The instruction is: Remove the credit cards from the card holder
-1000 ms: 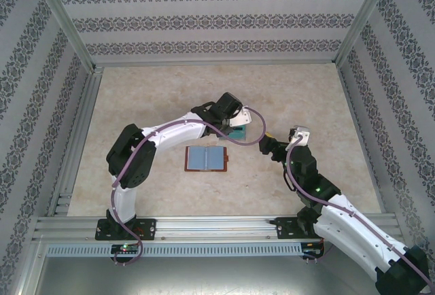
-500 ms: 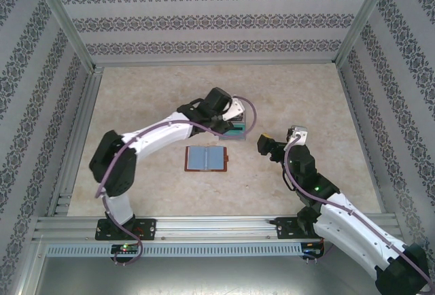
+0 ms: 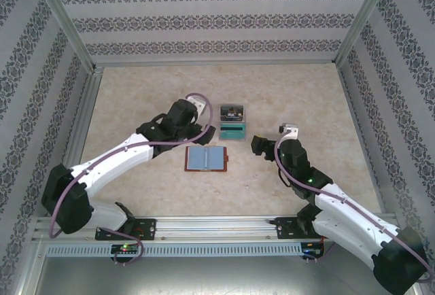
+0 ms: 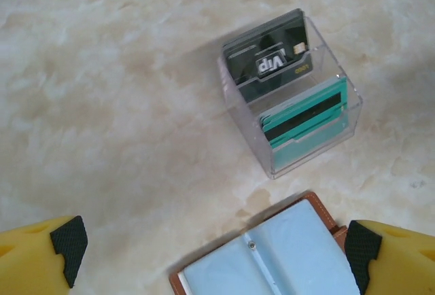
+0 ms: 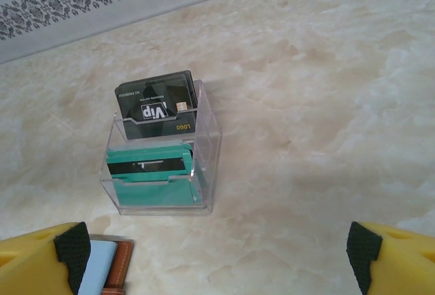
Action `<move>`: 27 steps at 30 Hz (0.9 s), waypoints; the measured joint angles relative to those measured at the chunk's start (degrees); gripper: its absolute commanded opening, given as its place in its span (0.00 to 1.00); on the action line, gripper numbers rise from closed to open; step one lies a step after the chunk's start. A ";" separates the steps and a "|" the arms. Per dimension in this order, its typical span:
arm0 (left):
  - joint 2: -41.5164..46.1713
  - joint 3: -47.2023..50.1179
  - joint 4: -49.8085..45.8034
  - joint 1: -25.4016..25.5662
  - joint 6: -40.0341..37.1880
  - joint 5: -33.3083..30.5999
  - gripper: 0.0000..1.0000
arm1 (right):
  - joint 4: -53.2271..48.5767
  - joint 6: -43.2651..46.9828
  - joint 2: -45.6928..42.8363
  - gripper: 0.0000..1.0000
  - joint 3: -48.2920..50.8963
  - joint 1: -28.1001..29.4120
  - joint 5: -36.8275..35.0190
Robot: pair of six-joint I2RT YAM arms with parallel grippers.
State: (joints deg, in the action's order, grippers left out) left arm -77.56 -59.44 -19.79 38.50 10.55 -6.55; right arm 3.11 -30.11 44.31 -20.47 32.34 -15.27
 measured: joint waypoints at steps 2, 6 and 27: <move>2.89 3.69 0.35 -0.02 4.04 -1.07 0.99 | 0.15 0.02 1.16 0.98 -0.33 0.00 0.17; 7.80 10.78 1.11 -0.09 10.21 -3.06 0.99 | 0.15 0.11 3.65 0.98 -0.55 0.00 0.35; 32.24 29.38 -1.31 -0.39 27.54 -22.21 0.99 | -6.45 3.48 -1.81 0.98 -3.02 0.00 -4.22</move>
State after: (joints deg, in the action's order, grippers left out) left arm -45.32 -30.06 -21.10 38.11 38.09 -28.75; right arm -3.33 -26.63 42.50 -23.49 32.34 -19.49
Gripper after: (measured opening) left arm 0.993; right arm 0.982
